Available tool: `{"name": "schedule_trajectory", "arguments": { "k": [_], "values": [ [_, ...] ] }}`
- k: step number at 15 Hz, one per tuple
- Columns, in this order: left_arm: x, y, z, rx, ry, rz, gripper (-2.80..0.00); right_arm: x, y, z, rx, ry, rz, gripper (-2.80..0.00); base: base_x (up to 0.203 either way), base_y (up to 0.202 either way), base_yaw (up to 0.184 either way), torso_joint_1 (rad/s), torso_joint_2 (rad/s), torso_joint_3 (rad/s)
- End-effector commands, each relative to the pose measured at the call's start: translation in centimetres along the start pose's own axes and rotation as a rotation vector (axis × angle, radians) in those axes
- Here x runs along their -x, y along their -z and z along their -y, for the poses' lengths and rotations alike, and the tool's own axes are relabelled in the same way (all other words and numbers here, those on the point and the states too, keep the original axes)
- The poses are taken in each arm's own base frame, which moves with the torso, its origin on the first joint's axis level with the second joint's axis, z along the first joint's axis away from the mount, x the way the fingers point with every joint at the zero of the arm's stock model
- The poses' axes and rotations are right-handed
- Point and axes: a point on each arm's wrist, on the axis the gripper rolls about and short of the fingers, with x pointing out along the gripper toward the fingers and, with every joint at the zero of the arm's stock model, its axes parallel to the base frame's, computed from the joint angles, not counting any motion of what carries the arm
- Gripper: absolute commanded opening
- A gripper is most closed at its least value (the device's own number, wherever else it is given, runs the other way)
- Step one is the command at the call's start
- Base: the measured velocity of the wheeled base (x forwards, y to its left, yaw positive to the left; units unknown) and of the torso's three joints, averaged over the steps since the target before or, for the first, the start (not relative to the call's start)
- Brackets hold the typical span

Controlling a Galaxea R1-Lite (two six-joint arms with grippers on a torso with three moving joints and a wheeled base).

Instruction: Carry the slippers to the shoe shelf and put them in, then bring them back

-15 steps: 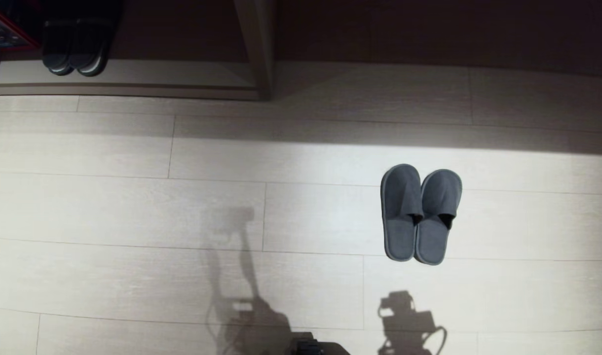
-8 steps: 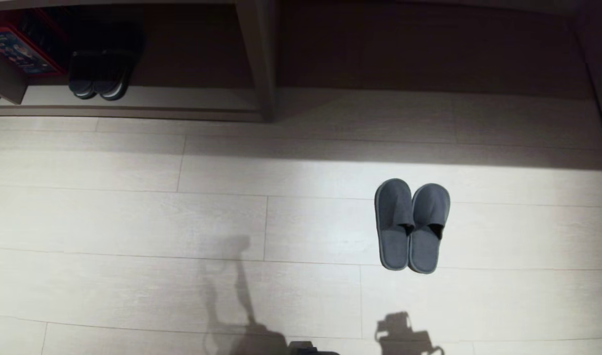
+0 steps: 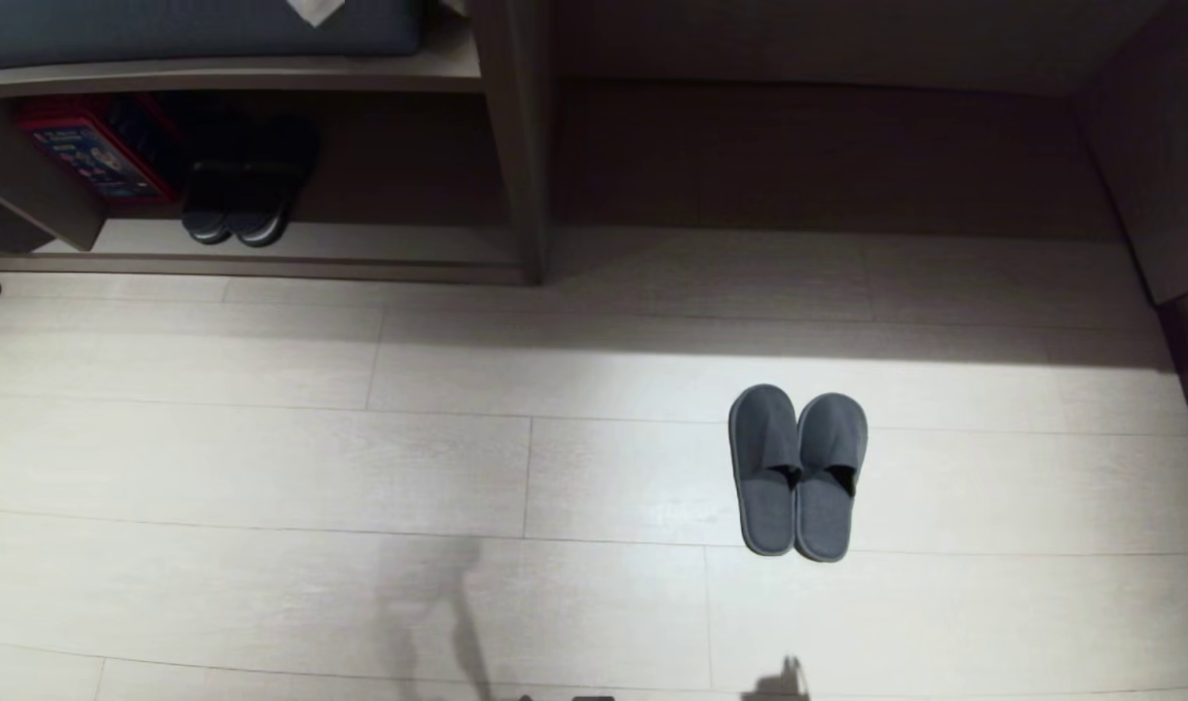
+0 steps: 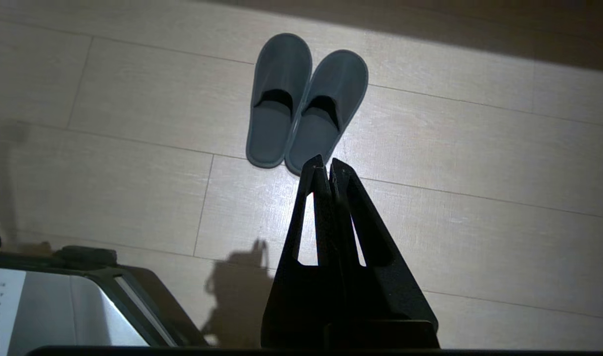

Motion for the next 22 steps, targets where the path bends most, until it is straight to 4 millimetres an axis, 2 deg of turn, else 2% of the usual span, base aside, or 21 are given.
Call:
{"name": "schedule_trajectory", "arguments": {
  "k": [1, 22],
  "values": [
    [-0.01, 0.01, 0.00, 0.000, -0.001, -0.001, -2.80, -0.02, -0.01, 0.00, 0.000, -0.001, -0.002, -2.80, 0.000, 0.000, 0.000, 0.001, 0.01, 0.200],
    [-0.01, 0.00, 0.00, 0.000, 0.000, 0.000, -2.80, -0.02, -0.01, 0.00, -0.002, -0.001, -0.002, -2.80, 0.000, 0.000, 0.000, 0.002, 0.00, 0.200]
  ]
}}
